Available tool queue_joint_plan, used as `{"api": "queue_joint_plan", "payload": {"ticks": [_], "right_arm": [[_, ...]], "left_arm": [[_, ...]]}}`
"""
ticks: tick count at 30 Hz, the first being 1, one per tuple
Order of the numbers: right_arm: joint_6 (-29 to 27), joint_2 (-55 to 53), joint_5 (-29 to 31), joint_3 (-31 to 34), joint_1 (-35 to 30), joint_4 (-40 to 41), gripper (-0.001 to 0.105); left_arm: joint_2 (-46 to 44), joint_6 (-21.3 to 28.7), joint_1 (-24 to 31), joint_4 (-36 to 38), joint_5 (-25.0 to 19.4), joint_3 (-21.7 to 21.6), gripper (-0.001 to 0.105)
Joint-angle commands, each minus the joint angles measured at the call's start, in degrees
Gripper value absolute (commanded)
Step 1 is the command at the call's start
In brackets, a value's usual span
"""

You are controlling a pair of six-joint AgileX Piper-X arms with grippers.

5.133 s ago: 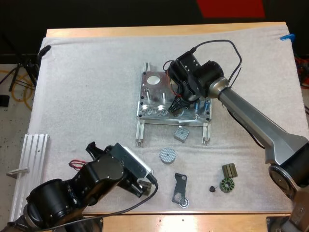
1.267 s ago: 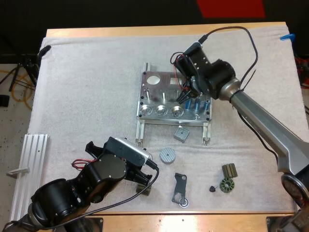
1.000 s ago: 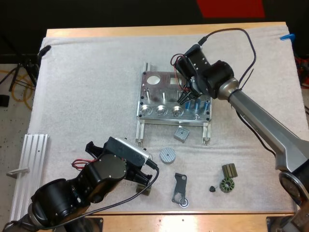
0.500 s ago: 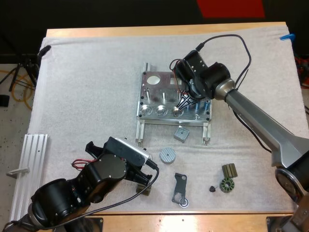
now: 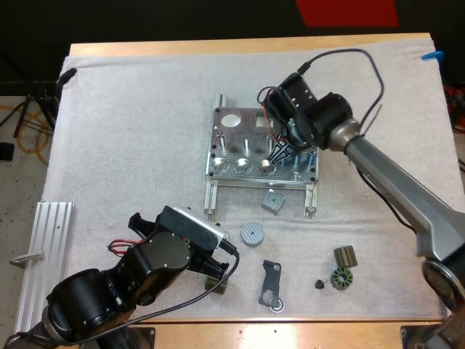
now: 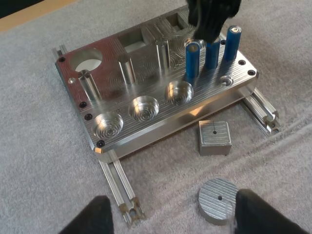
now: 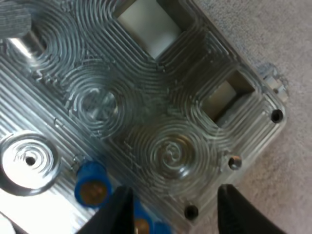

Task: Load cells from right to left

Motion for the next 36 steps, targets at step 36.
{"api": "queue_joint_plan", "payload": {"ticks": [36], "right_arm": [[19.5, -44.9, 1.7, 22.9, -25.0, 0.4, 0.04]], "left_arm": [[-0.4, 16.4, -0.1, -0.5, -19.3, -3.9, 0.054]]}}
